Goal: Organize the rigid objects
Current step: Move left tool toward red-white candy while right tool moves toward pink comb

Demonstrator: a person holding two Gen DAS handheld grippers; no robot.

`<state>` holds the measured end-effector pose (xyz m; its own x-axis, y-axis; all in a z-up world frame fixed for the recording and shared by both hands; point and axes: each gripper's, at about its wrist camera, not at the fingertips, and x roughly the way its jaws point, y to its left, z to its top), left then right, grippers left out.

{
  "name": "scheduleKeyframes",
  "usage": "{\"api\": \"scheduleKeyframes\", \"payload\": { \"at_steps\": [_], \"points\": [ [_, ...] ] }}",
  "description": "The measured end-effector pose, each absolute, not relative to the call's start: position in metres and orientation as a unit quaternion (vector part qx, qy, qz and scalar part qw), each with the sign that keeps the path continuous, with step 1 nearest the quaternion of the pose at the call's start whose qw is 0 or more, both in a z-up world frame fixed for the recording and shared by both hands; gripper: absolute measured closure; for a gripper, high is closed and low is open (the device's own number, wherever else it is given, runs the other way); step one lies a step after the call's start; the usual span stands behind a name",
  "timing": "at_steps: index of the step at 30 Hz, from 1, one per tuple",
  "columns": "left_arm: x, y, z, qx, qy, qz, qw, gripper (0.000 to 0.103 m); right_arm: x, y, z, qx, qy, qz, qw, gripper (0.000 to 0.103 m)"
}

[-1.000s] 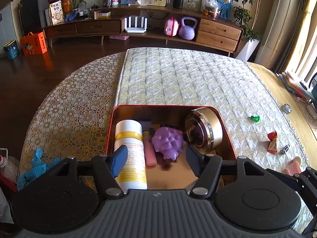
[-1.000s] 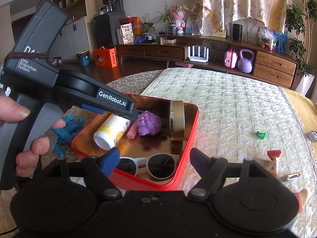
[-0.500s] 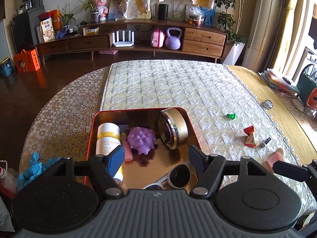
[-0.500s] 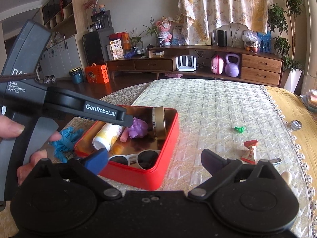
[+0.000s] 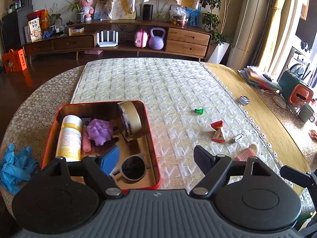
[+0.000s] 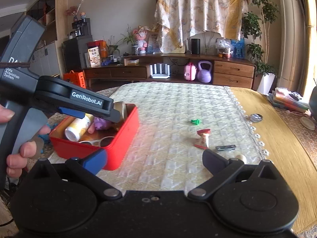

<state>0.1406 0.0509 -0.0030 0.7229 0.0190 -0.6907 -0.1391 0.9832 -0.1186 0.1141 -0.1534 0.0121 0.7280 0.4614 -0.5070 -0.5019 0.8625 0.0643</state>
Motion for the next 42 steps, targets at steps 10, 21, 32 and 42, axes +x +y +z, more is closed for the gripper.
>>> {"api": "scheduleKeyframes", "payload": {
  "at_steps": [10, 21, 32, 42],
  "points": [
    [0.169, 0.0, -0.014, -0.069, 0.382, 0.009, 0.922, 0.021, 0.125, -0.195, -0.019, -0.037, 0.28, 0.199, 0.939, 0.0],
    [0.23, -0.05, -0.037, -0.035, 0.411, -0.02, 0.911, 0.021, 0.144, -0.207, -0.041, -0.062, 0.283, 0.199, 0.936, 0.001],
    [0.283, -0.065, -0.068, -0.035, 0.438, -0.013, 0.898, 0.021, 0.168, -0.204, -0.057, -0.081, 0.289, 0.21, 0.93, 0.004],
    [0.307, -0.065, -0.084, -0.046, 0.437, 0.009, 0.898, 0.021, 0.19, -0.195, -0.069, -0.096, 0.302, 0.213, 0.924, 0.01]
  ]
}}
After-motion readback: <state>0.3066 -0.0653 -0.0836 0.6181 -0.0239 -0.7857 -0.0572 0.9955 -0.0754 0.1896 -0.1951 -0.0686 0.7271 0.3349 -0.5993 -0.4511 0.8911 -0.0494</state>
